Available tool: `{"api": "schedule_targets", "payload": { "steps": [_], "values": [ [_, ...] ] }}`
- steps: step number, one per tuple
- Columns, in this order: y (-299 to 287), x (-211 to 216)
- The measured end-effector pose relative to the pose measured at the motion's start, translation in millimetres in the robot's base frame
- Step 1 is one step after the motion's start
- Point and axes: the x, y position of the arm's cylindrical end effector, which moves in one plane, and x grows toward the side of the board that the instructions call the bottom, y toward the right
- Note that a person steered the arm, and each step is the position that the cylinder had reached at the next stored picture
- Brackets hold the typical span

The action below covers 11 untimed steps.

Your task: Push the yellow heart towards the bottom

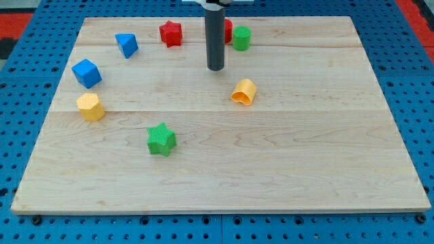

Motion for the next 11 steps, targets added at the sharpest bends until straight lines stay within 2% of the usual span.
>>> {"api": "schedule_targets", "payload": {
  "steps": [2,4,5,6,8,9,10,11],
  "values": [
    [72,22],
    [-4,48],
    [-21,55],
    [4,27],
    [45,60],
    [20,80],
    [22,80],
    [77,94]
  ]
}}
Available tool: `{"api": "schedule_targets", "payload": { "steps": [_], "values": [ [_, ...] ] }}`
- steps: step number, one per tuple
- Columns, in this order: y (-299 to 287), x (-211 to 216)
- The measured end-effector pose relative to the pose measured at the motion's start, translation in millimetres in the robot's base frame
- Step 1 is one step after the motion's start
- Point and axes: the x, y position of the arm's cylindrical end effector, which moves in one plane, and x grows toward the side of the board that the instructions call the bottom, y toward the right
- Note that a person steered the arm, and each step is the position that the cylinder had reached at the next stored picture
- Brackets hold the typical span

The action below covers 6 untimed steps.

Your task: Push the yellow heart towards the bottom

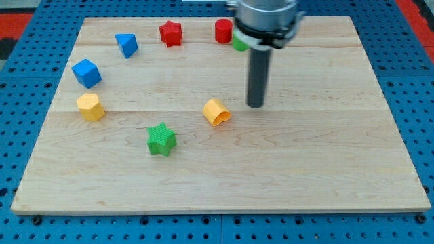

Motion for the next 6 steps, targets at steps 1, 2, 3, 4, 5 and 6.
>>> {"api": "schedule_targets", "payload": {
  "steps": [1,2,3,4,5,6],
  "values": [
    [-22,60],
    [-64,60],
    [-94,47],
    [-113,32],
    [-120,25],
    [-121,12]
  ]
}}
